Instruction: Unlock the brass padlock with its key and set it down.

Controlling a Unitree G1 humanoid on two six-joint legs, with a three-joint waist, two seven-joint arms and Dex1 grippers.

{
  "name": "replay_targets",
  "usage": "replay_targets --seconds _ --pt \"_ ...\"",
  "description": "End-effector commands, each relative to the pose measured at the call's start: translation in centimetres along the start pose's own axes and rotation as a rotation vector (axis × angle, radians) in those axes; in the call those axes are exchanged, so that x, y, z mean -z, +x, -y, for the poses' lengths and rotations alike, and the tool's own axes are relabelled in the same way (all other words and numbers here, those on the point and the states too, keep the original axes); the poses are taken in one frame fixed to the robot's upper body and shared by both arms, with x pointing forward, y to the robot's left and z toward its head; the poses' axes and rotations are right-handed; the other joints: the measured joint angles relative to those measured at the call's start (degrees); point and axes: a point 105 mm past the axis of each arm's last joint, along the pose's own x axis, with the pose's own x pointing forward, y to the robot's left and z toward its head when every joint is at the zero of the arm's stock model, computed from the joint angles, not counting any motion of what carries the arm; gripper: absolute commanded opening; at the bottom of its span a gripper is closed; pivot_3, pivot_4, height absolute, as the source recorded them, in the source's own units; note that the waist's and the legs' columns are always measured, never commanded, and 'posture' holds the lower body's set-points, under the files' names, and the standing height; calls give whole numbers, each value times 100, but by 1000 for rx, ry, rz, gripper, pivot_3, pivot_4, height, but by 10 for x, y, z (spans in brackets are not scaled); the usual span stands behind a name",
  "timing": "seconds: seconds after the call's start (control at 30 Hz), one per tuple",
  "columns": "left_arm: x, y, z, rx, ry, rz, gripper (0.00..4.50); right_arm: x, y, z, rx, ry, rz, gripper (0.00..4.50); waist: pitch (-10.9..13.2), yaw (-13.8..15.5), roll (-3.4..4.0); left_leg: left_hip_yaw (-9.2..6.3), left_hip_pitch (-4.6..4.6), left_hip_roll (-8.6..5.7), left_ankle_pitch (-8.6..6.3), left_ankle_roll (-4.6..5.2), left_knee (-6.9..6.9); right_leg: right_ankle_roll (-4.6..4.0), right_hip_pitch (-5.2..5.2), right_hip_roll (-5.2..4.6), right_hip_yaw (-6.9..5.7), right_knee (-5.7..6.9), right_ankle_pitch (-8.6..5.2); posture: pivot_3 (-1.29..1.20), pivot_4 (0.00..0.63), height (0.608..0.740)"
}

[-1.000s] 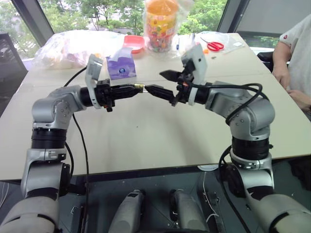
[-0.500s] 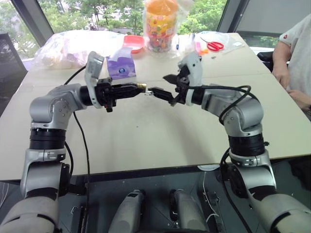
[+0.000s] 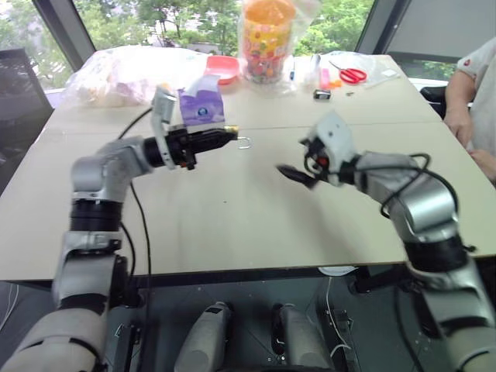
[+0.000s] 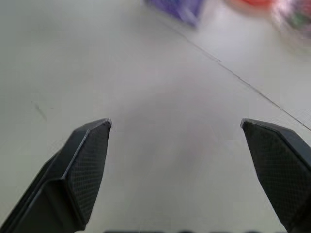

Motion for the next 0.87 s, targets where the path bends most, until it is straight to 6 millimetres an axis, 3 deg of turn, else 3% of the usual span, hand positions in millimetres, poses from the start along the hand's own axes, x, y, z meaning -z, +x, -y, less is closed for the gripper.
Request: replay_targets --seconds 0.03,0.13,0.3,0.5,0.6,0.63,0.73,0.87 --pt "37 29 -20 -98 -83 -114 0 -21 -19 -14 -11 -84 63 4446 0 -8 -1 1 -2 0 -1 3 3 3 1 -2 0 0 1 0 150 740" --pt "74 46 -29 -131 -170 -222 0 -21 -28 -18 3 -88 36 4446 1 -21 -3 3 -6 1 -3 5 7 18 -1 -3 1 0 10 0 150 740" --pt "84 78 -28 -112 -271 -206 0 -19 -35 -16 55 -79 3 4446 3 8 -5 -4 -29 4 -4 6 17 18 -17 -1 -10 0 10 0 150 740" --pt "84 84 -27 -98 -289 -219 2787 -17 -36 -16 88 -51 -7 4500 3 -6 -5 -1 -64 -4 -13 21 40 9 -39 -7 -15 0 23 0 150 740" --pt "89 75 -37 -169 -249 -293 4229 -12 -36 -17 90 -24 -9 4500 3 -2 -5 -2 -63 -3 -13 23 40 11 -39 -5 -16 1 23 0 150 740" --pt "89 70 -41 -189 -207 -319 4486 -11 -35 -17 90 -12 -8 4500 3 1 -5 -2 -63 -2 -13 23 40 11 -39 -4 -16 3 24 0 150 740" --pt "81 55 -49 -214 -73 -376 4486 -7 -34 -16 97 4 -13 4500 3 -19 -5 -1 -61 -2 -13 23 43 9 -37 -4 -14 4 25 0 150 740" --pt "39 8 -50 -250 111 -307 4486 1 -32 -1 165 21 1 4500 3 -92 -5 -3 -61 6 -14 22 42 3 -40 -1 -11 5 27 0 150 740"
